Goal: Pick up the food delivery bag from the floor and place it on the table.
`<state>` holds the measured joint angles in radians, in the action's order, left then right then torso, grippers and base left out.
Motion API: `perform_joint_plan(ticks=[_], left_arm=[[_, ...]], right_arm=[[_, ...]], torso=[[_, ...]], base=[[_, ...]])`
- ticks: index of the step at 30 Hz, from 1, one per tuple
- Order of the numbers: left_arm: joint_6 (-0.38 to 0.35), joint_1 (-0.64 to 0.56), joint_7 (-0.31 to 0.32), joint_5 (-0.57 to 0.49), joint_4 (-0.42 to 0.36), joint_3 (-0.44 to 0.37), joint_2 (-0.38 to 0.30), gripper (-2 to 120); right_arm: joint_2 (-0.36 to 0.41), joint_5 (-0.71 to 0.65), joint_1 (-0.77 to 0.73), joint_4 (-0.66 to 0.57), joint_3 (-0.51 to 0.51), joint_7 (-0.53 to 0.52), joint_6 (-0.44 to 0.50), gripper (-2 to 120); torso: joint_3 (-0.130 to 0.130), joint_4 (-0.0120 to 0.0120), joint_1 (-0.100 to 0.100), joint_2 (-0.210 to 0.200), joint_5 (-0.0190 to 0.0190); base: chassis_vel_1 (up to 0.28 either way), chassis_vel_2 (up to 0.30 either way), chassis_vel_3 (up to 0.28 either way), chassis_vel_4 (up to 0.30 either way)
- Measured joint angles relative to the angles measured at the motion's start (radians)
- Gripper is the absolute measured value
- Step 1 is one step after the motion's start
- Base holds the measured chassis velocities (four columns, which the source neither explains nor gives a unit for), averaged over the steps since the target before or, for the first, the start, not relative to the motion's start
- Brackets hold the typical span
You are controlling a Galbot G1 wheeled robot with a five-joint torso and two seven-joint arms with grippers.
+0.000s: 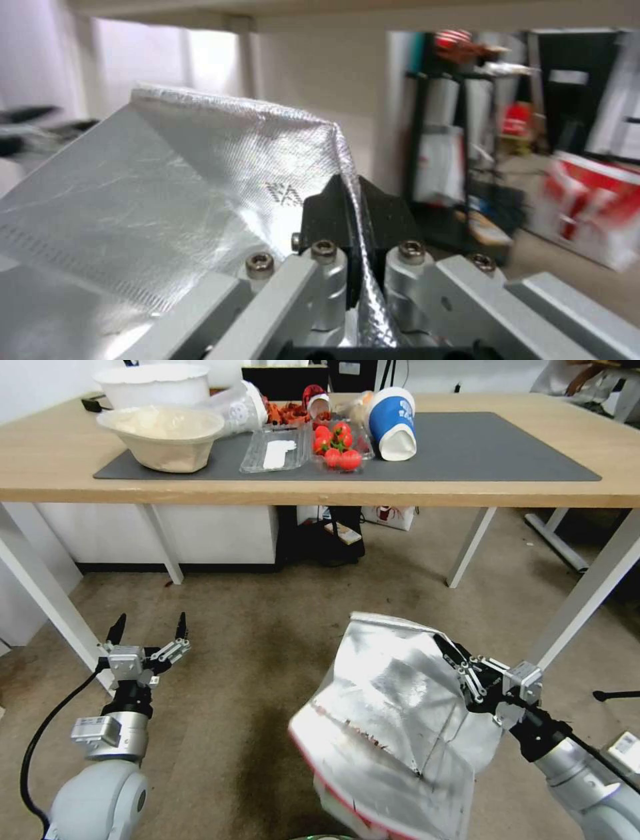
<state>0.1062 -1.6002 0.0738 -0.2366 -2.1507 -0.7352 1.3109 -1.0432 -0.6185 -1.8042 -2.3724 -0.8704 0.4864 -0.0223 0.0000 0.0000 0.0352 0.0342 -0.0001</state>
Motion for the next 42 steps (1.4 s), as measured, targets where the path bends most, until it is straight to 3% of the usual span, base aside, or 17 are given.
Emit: perform_joint_plan(ticks=[6,12,24,42], left_arm=[[-0.002,0.0,0.0,-0.009,-0.011,-0.003,-0.004,100],[-0.024,-0.007,0.0,-0.028,-0.031,-0.005,-0.009,100],[-0.024,-0.016,-0.026,-0.052,-0.036,-0.004,-0.01,100],[-0.021,-0.02,-0.049,-0.045,-0.034,-0.008,-0.009,100]], right_arm=[[0.057,-0.123,0.027,-0.011,-0.061,0.095,-0.038,0],[0.072,-0.238,0.058,0.022,-0.115,0.281,-0.053,0],[0.059,-0.267,0.086,0.029,-0.115,0.31,-0.06,0],[0.042,-0.25,0.076,0.026,-0.122,0.316,-0.057,0]], torso=[[0.0,0.0,0.0,0.0,0.0],[0.0,0.0,0.0,0.0,0.0002],[0.004,0.0,0.001,0.006,0.0001],[0.072,0.0,0.005,0.078,0.0]], base=[[0.0,0.0,0.0,0.0],[0.0,0.0,0.0,0.0],[0.0,0.0,0.0,0.0],[0.0,0.0,0.0,0.0]])
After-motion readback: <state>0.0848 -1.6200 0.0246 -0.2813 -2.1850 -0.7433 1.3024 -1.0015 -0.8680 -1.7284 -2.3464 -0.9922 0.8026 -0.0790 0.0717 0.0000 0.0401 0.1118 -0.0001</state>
